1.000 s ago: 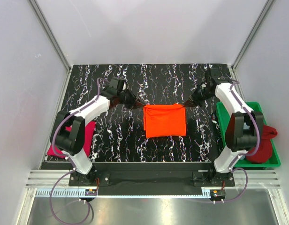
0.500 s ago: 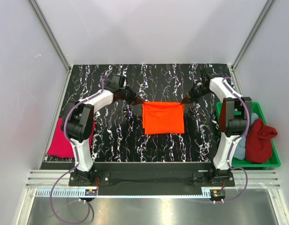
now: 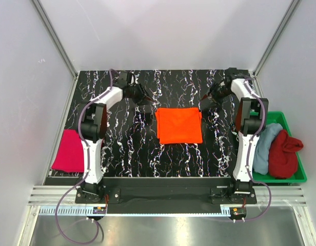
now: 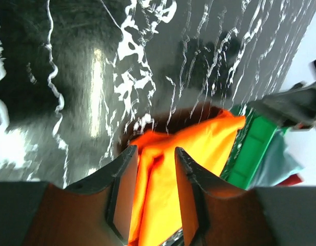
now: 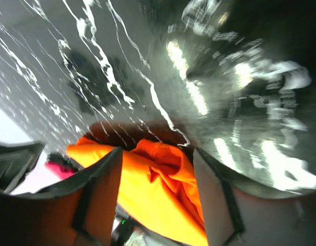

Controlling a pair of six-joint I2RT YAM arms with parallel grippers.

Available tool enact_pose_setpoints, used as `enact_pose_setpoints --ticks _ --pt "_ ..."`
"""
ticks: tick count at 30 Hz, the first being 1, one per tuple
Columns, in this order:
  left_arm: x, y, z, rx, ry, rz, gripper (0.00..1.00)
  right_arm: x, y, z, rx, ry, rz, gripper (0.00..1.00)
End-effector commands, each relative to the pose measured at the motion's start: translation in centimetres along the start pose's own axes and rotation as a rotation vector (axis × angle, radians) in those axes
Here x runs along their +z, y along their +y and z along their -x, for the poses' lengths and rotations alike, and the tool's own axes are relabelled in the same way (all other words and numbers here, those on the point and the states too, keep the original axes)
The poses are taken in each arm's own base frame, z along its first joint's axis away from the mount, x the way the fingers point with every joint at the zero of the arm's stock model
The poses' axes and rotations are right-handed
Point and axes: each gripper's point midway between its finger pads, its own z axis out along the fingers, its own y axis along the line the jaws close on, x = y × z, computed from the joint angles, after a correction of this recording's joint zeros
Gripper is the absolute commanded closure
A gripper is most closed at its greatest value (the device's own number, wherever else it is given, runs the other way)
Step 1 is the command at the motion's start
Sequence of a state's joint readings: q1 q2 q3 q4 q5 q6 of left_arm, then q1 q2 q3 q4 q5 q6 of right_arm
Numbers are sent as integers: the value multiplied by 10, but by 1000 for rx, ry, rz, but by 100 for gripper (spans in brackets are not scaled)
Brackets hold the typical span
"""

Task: Fold and stack the t-shirts
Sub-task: Fold the tshirt

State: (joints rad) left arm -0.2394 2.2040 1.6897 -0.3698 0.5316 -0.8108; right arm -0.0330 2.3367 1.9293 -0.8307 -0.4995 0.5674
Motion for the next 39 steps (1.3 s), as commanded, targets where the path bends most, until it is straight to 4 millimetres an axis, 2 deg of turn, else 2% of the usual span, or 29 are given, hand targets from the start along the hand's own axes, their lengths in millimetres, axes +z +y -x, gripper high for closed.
enact_pose_setpoints --ticks 1,2,3,4,5,6,7,8,9,10,11,12,13,14,15,16,18,19,23,24,25,28,31,32,33,34,36,37,39 --pt "-57 -46 6 204 -87 -42 60 -50 12 20 -161 -131 -50 33" --pt "-69 -55 -2 217 -86 -68 60 -63 18 16 -187 -149 -41 33" --pt "-71 -68 -12 237 -79 -104 59 -67 20 12 -198 -149 -34 35" --pt "-79 -81 -22 255 -62 -150 58 -76 24 -1 -201 -130 -3 37" --pt "-74 -82 -40 257 -23 -173 58 -78 33 -4 -219 -137 40 38" --pt "-74 -98 -43 266 -40 -252 58 -79 38 -11 -226 -133 76 39" --pt "-79 -110 -52 268 -23 -312 59 -81 43 -31 -216 -95 136 41" --pt "-69 -103 -69 243 11 -324 59 -78 56 -33 -249 -112 195 44" --pt "-70 -115 -68 222 -8 -384 60 -76 60 -38 -249 -102 226 50" --pt "-65 -117 -72 211 2 -414 61 -73 60 -51 -228 -55 267 60" --pt "-57 -112 -79 187 16 -421 62 -71 64 -50 -234 -57 303 66" --pt "-55 -119 -76 175 2 -465 62 -64 73 -63 -250 -26 330 72" --pt "-45 -114 -76 153 8 -470 64 -59 72 -73 -220 18 363 78" --pt "-38 -109 -76 132 7 -479 64 -56 80 -69 -240 -4 405 79" --pt "-39 -118 -71 118 -9 -534 65 -53 79 -69 -226 1 418 80" --pt "-26 -111 -70 92 -3 -537 66 -44 75 -74 -185 41 433 82" --pt "-18 -112 -63 74 -24 -568 66 -35 77 -70 -186 43 473 82" --pt "-4 -104 -60 56 -19 -555 66 -25 75 -70 -173 62 484 83" --pt "23 -88 -51 26 -21 -528 68 3 64 -63 -141 101 484 82" --pt "30 -81 -48 18 -25 -503 69 7 64 -61 -143 106 487 82" --pt "38 -73 -47 8 -22 -477 69 19 54 -60 -125 117 468 82" --pt "54 -46 -43 -22 -17 -383 69 36 39 -56 -100 125 442 82" --pt "65 -16 -40 -46 -11 -283 70 48 25 -50 -80 123 420 81" --pt "64 -11 -35 -56 -19 -272 70 50 22 -49 -78 119 414 81" --pt "66 -3 -35 -64 -11 -247 70 46 13 -36 -62 93 411 81" --pt "67 -2 -32 -59 -10 -240 70 48 7 -32 -50 83 400 79" --pt "67 5 -31 -41 5 -207 70 44 3 -21 -43 61 400 79" --pt "65 -1 -27 -17 1 -212 69 43 3 -20 -39 66 401 78" --pt "62 2 -27 14 17 -175 69 35 9 -12 -60 53 398 78"
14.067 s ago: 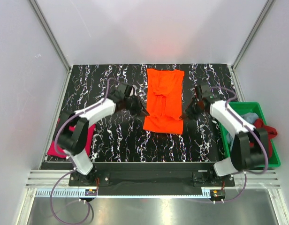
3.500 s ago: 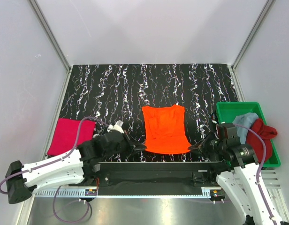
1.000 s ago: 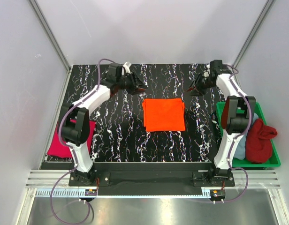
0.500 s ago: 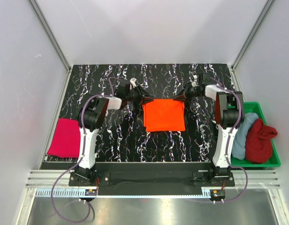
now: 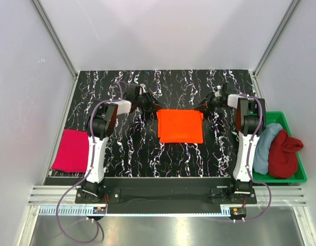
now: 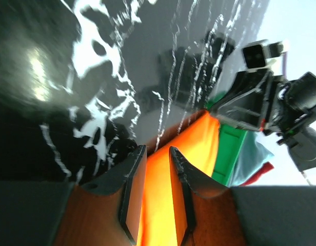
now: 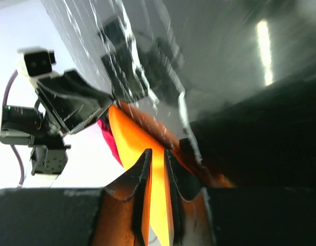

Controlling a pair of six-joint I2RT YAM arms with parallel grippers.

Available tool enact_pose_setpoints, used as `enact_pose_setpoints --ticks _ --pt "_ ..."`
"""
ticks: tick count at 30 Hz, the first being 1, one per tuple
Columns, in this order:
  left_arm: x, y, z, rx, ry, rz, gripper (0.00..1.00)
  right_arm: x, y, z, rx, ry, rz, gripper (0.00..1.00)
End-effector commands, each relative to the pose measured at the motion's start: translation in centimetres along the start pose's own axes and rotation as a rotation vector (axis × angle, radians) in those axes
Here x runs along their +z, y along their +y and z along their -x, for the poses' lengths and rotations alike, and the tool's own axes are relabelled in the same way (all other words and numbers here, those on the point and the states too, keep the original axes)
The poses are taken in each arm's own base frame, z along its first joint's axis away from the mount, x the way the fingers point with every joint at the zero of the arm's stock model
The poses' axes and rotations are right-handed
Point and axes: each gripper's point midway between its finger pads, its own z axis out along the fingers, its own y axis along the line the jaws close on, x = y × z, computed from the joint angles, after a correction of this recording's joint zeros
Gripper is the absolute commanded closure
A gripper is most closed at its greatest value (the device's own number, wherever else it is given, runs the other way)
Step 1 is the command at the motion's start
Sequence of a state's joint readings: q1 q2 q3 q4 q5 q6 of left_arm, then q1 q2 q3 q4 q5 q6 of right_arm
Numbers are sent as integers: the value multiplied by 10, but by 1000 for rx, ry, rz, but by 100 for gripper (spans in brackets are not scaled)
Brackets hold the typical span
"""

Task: Fold and stack the t-shirts
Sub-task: Fold the tshirt

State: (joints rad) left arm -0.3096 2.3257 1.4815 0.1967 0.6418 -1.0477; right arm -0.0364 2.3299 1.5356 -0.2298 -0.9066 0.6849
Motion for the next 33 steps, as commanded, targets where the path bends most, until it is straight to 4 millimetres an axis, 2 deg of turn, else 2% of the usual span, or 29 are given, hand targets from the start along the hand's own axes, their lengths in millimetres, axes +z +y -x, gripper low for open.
enact_pose_setpoints --ticks 1,3,4,5,6,8,9,11,12,13,14,15,16,17,18,19,20,21,22,23,24,25,26,28,29,32,33 --pt "-9 -10 17 104 -13 50 68 -12 -2 24 -30 -53 -54 78" --pt "-16 -16 18 142 -13 75 67 -19 8 30 -60 -67 -76 74" --pt "-26 -35 25 180 -37 65 66 -27 8 27 -45 -72 -137 72" --pt "-33 -43 26 204 -45 72 66 -34 11 27 -55 -82 -170 69" --pt "-48 -57 28 256 -70 91 66 -48 23 37 -126 -136 -217 63" --pt "-70 -70 27 330 -92 123 65 -68 27 30 -138 -141 -305 52" --pt "-93 -97 31 388 -155 120 65 -80 29 35 -188 -178 -362 48" --pt "-115 -102 18 466 -169 166 64 -103 41 23 -200 -185 -416 45" --pt "-141 -124 16 516 -233 166 63 -108 40 15 -201 -177 -429 43" --pt "-149 -116 4 527 -230 195 62 -117 53 5 -219 -185 -415 43" --pt "-157 -117 -7 551 -234 203 60 -117 56 -4 -232 -176 -409 43" --pt "-174 -117 -21 556 -248 204 59 -116 50 -18 -224 -150 -415 42" --pt "-178 -117 -32 552 -243 194 59 -121 65 -26 -264 -173 -378 42" --pt "-180 -121 -40 535 -242 163 59 -117 72 -35 -277 -166 -346 42" --pt "-184 -130 -54 529 -217 98 59 -107 71 -57 -219 -106 -273 42" --pt "-177 -116 -72 499 -171 80 60 -106 92 -57 -262 -137 -176 45" --pt "-173 -131 -76 486 -185 -8 61 -95 102 -72 -264 -100 -115 47" --pt "-166 -120 -93 456 -124 -50 60 -83 113 -91 -260 -56 -43 48" --pt "-159 -122 -102 436 -94 -94 61 -76 115 -102 -268 -29 -30 50" --pt "-153 -137 -103 416 -95 -174 62 -69 115 -111 -274 -5 -28 50" --pt "-138 -127 -109 389 -40 -180 64 -54 114 -129 -290 51 -15 52" --pt "-129 -127 -116 390 -15 -188 67 -48 110 -136 -285 79 -10 62" --pt "-113 -116 -118 389 11 -173 67 -41 100 -145 -262 112 -16 66" --pt "-97 -112 -121 389 27 -170 68 -28 84 -153 -233 155 -15 70" --pt "-84 -100 -120 366 40 -168 70 -24 65 -161 -182 178 -31 73" --pt "-67 -73 -127 286 63 -167 73 -16 42 -170 -154 202 -28 76" --pt "-65 -55 -136 255 81 -145 73 -14 28 -177 -138 215 -38 76"
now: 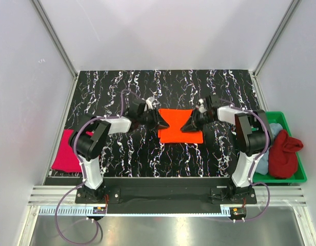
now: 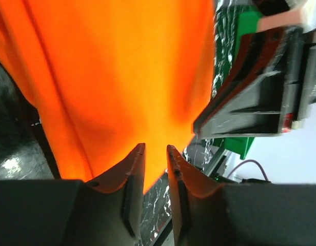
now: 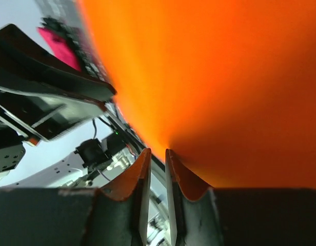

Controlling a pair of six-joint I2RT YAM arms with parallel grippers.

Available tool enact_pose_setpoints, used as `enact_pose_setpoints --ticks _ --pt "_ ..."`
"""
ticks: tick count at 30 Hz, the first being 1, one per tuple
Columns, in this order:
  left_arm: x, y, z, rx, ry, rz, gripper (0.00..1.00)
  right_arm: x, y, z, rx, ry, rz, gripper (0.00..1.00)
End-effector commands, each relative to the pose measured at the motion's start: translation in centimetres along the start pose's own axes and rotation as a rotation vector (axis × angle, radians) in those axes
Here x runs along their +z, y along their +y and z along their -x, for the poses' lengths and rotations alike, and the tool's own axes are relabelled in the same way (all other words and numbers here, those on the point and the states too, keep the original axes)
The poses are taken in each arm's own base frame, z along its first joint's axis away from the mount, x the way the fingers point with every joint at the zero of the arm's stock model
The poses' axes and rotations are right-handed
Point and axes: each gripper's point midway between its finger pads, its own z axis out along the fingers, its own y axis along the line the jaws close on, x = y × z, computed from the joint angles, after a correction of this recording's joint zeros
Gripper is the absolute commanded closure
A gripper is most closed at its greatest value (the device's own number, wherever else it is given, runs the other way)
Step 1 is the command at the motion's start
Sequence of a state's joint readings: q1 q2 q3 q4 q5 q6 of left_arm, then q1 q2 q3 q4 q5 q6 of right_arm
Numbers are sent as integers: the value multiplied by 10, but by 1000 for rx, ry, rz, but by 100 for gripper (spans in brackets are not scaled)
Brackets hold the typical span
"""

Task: Fold and stack the t-shirts
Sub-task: Fold the tshirt

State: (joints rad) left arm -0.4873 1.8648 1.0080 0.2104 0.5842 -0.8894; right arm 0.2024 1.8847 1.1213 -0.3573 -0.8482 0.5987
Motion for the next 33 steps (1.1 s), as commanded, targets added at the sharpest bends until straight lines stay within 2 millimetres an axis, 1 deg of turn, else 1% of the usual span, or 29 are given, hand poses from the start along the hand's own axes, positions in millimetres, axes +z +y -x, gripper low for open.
enact_pose_setpoints --ticks 1,2,3,5,6,7,8,9,10,11,12,13,14,15,17,18,19,20,21,22,24,25,26,28,29,31,32,33 --pt "4 -14 -1 1 -30 -133 73 5 -11 -6 5 6 61 76" --pt "6 -2 -8 -18 -21 -112 73 8 -22 -14 25 18 54 76" --pt "5 14 -22 -46 3 -78 73 8 -25 -14 22 14 61 77" --pt "2 37 -34 -69 25 -17 74 5 -38 -16 47 7 50 76" --pt "-1 44 -39 -74 36 3 74 3 -40 -16 58 4 50 77" --pt "-5 46 -37 -43 30 8 74 0 -42 -15 62 -3 53 77" --pt "-14 44 -38 -31 35 34 74 -8 -45 -11 78 -23 57 76" --pt "-18 36 -30 2 25 46 73 -16 -39 -10 71 -39 56 77" --pt "-24 38 -34 41 56 87 69 -22 -37 -9 68 -50 50 76" --pt "-32 21 -28 82 37 74 68 -27 -31 -7 39 -65 45 76" --pt "-36 5 -18 114 23 55 68 -35 -25 -9 31 -77 31 75" --pt "-38 -4 -18 132 26 45 67 -39 -20 -9 23 -87 33 72" --pt "-43 -20 -18 149 28 26 66 -45 -11 -10 17 -99 47 71" --pt "-43 -27 -17 162 22 16 66 -46 -7 -10 21 -100 53 70" --pt "-41 -41 -18 156 16 -10 65 -47 -2 -10 28 -103 61 67" --pt "-36 -45 -25 153 31 -25 65 -46 -3 -10 25 -103 62 65" --pt "-31 -54 -24 133 23 -61 65 -45 -4 -9 33 -101 60 64" --pt "-23 -50 -32 106 48 -72 65 -41 -7 -8 37 -89 61 62" --pt "-17 -53 -38 93 62 -95 65 -40 -7 -7 36 -84 65 62" --pt "-7 -55 -38 66 59 -125 66 -37 -11 -7 44 -75 62 62" --pt "3 -48 -49 45 85 -128 67 -32 -23 -8 54 -65 44 61" --pt "11 -38 -53 35 94 -119 67 -31 -30 -8 58 -64 34 61" --pt "14 -28 -57 26 101 -100 68 -29 -42 -12 84 -60 13 61" --pt "19 -13 -63 24 115 -77 68 -31 -57 -16 106 -70 -9 61" --pt "22 3 -73 10 141 -52 68 -35 -72 -20 132 -80 -28 61" --pt "22 17 -82 45 176 -15 69 -41 -82 -22 148 -96 -35 61" --pt "20 17 -80 71 181 -2 69 -52 -90 -19 171 -135 -44 61" --pt "17 19 -78 92 185 18 69 -57 -90 -18 174 -152 -47 61"
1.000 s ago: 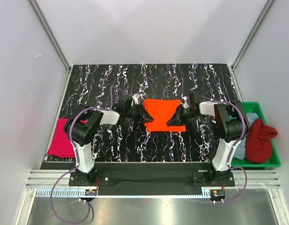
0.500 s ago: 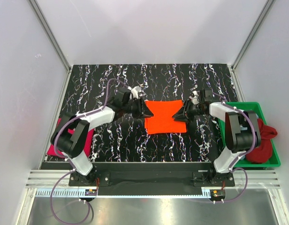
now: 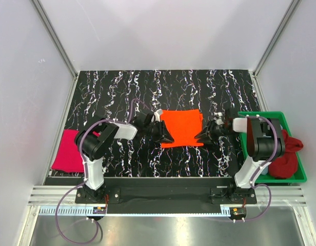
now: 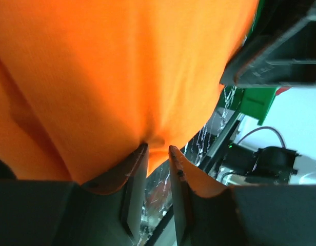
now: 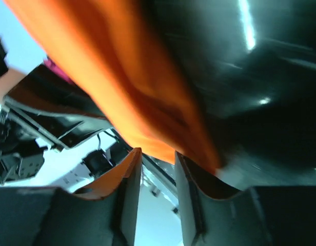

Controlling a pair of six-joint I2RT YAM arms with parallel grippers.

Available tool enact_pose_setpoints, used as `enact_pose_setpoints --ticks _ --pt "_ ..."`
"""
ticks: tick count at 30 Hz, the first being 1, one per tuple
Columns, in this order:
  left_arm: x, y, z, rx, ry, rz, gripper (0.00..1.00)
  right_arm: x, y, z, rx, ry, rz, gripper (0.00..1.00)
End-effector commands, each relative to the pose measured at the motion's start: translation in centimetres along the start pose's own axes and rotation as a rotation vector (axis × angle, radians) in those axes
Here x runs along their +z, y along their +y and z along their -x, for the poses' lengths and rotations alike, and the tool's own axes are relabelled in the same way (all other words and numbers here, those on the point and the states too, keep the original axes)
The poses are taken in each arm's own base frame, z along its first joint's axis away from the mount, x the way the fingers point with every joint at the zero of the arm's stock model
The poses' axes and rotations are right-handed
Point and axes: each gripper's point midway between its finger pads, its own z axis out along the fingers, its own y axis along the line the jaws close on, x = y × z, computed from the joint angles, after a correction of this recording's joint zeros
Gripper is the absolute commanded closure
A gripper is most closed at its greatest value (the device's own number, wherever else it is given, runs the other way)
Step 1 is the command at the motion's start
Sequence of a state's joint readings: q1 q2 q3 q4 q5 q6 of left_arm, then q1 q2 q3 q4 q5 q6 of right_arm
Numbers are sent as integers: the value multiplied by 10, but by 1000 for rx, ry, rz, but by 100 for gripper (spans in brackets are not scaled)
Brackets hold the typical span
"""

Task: Fold and stack the t-shirts
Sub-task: Fold the tshirt

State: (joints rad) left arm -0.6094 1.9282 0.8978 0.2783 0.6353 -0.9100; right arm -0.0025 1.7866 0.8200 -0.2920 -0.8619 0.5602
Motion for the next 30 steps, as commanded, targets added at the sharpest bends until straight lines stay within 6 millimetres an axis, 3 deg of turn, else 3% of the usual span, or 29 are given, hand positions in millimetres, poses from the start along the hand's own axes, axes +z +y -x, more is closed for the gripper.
enact_pose_setpoints --ticks 1,4,8,11,16,18,19,20,24,27,30 --pt "-15 0 5 148 9 50 69 -21 -10 9 -22 -85 -24 60" --pt "-41 -24 19 226 -4 59 67 -35 1 15 -68 -124 -55 55" --pt "-71 -67 42 315 -54 20 63 -51 35 33 -110 -167 -23 53" --pt "-82 -72 65 292 -100 2 61 -49 49 54 -102 -173 2 53" --pt "-64 -44 99 185 -96 -33 62 -37 64 93 -99 -159 56 53" --pt "-57 -36 112 169 -103 -43 62 -23 55 106 -78 -130 55 52" --pt "-46 -23 117 139 -97 -43 62 -23 61 116 -100 -137 68 52" --pt "-43 -25 123 143 -94 -63 62 -14 54 120 -78 -111 70 51" --pt "-30 -5 146 100 -93 -58 63 -5 52 138 -66 -95 90 47" --pt "-36 -7 163 106 -125 -53 64 -13 54 149 -60 -115 104 46" --pt "-57 -22 163 139 -166 -32 63 -28 57 143 -83 -146 86 42"
